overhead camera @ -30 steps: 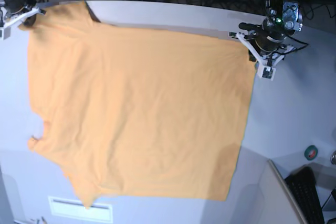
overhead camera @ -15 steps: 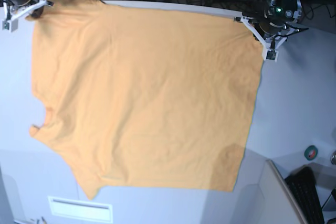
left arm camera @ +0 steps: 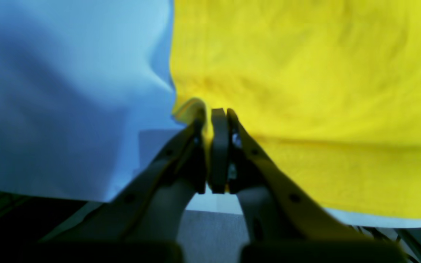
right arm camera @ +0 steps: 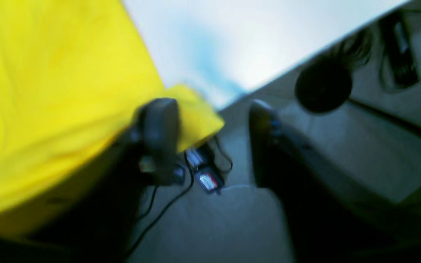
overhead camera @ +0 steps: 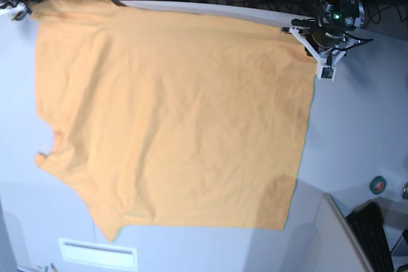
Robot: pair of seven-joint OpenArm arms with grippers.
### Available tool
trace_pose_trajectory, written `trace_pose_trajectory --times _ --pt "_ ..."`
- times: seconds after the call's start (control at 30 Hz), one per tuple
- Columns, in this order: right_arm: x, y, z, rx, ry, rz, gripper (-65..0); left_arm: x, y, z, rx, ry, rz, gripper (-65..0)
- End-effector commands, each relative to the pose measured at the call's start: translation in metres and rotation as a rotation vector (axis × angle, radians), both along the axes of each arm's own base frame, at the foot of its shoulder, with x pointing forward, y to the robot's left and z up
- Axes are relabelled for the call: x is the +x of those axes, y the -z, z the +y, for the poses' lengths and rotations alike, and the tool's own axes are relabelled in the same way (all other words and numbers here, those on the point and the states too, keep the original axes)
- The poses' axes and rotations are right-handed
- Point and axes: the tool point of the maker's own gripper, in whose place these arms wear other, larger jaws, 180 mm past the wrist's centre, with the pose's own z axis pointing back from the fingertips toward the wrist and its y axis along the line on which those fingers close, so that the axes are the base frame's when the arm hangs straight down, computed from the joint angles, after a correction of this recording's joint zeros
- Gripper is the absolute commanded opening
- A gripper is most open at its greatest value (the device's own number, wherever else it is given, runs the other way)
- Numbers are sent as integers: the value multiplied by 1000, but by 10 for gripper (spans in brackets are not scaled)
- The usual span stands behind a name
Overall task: Layout the t-shirt on the table in an organized manner, then fold the t-shirt properly
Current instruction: 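Lay the shirt down and drag its edge outward with both grippers, then hold the shirt edge with both grippers and pull it taut apart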
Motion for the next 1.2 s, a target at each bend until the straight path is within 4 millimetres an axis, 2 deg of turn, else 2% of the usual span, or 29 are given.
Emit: trace_pose_trajectory --times 0.0,0.03,0.07,0.13,0.23,0.3,0.37,0.53,0.63,0.7,0.83,1.03,1.17 --pt "31 -19 -10 -52 -77 -83 -518 4 -6 6 18 -1 -23 -650" --pt "51 -23 -5 -53 -141 -113 -597 5 -6 5 16 -2 -24 -650" --pt "68 -27 -2 -59 -194 -136 -650 5 -6 5 16 -2 -24 -650" --pt "100 -37 2 -70 -248 -183 -650 5 -6 5 16 -2 -26 -650" --pt "135 -37 7 -46 -249 -211 -650 5 -6 5 16 -2 -26 -650" --pt "155 -23 21 -1 -289 -195 -650 5 -6 5 16 -2 -26 -650" --pt "168 -6 31 47 -323 -157 -650 5 -6 5 16 -2 -26 -650" --pt "181 33 41 142 -322 -104 -650 5 -6 5 15 -3 -26 -650" --pt "180 46 32 150 -280 -99 -650 5 -6 5 15 -3 -26 -650" --pt "171 55 14 129 -197 -72 -650 6 -6 5 15 -3 -26 -650" --pt "165 57 -5 81 -142 -87 -650 6 -6 4 13 -2 -26 -650" --pt "170 51 -23 39 -87 -90 -650 7 -4 -9 -17 -9 -32 -650" --pt "167 50 -33 9 -19 -75 -650 20 -6 -19 -42 -16 -59 -650"
